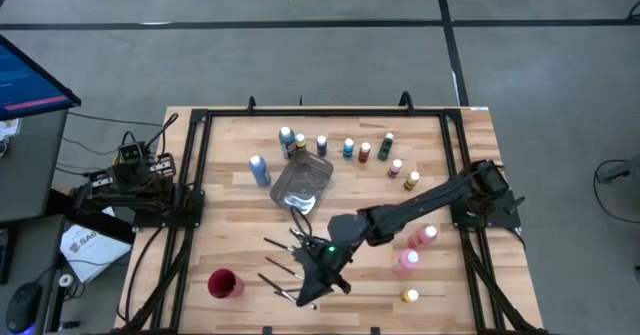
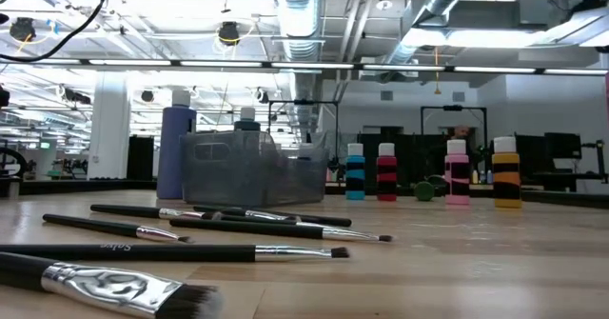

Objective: Pick & Place Paint Supplies
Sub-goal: Put the silver paintbrush into the red cup

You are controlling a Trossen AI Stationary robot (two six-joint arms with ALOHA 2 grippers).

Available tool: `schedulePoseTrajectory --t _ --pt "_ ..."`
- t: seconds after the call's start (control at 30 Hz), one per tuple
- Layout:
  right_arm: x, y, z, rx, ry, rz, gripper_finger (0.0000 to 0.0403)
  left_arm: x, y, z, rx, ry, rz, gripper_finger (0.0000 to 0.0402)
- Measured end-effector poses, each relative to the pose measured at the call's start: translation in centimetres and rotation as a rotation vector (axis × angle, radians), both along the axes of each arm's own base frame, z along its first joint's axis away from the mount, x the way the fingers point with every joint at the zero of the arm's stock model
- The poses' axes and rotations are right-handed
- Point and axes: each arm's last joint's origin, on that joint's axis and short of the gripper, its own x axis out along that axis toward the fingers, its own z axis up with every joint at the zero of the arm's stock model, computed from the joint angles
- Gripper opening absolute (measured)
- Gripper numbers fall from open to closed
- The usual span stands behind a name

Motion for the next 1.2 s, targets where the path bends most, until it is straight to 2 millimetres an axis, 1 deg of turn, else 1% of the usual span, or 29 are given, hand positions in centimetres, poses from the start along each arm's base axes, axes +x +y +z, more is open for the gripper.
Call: schedulePoseTrajectory --t 0.1,0.17,0.23,0.33,0.47,0.6,0.67,0.77,0.87,1.0,1.2 --pt "1.3 0.1 0.0 0.03 0.027 -0.013 0.0 0.0 0.0 0.0 0.0 0.0 0.0 0.0003" --pt "2.8 0.6 -0.1 0.061 0.027 -0.021 0.0 0.0 0.0 0.0 0.0 0.001 0.0 0.0003" --pt "4.1 0.7 0.3 0.083 0.013 -0.025 0.0 0.0 0.0 0.0 0.0 0.001 0.0 0.0003" --pt "6.3 1.2 0.7 0.105 -0.04 -0.027 0.0 0.0 0.0 0.0 0.0 0.002 0.0 0.0003" --pt "9.1 1.3 0.0 0.117 -0.072 -0.042 0.0 0.0 0.0 0.0 0.0 0.003 0.0 0.0003" --pt "11.1 1.1 -1.0 0.134 -0.088 -0.052 0.0 0.0 0.0 0.0 0.0 0.003 0.0 0.0003" --pt "11.8 1.1 -1.6 0.139 -0.087 -0.04 0.0 0.0 0.0 0.0 0.0 0.003 0.0 0.0003" --pt "12.2 1.2 -2.2 0.15 -0.07 -0.02 0.0 0.0 0.0 0.0 0.0 0.003 0.0 0.0003" --pt "12.3 1.2 -2.5 0.154 -0.039 -0.011 0.0 0.0 0.0 0.0 0.0 0.003 0.0 0.0003" --pt "12.4 0.9 -3.4 0.127 0.05 -0.022 0.0 0.0 0.0 0.0 0.0 0.003 0.0 0.0003" --pt "12.5 0.3 -3.8 0.131 0.131 -0.042 0.0 0.0 0.0 0.0 0.0 0.003 0.0 0.0003"
